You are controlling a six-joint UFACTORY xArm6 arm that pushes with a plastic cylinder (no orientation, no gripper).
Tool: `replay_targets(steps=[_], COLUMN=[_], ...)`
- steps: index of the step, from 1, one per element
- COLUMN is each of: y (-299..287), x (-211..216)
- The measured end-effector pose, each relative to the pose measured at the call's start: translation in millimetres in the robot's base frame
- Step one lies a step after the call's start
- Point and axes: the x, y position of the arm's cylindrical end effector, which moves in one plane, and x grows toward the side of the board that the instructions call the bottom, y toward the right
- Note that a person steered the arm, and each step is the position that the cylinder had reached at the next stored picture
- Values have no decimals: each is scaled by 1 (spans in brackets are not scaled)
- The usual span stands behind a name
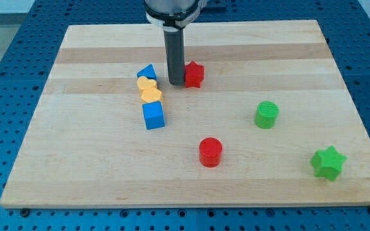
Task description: Push the red star top right to the green circle
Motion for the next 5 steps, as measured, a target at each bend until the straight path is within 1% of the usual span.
replay_targets(steps=[1, 2, 4, 5], y=[4, 17, 69, 101], x=[-13, -14, -13, 0])
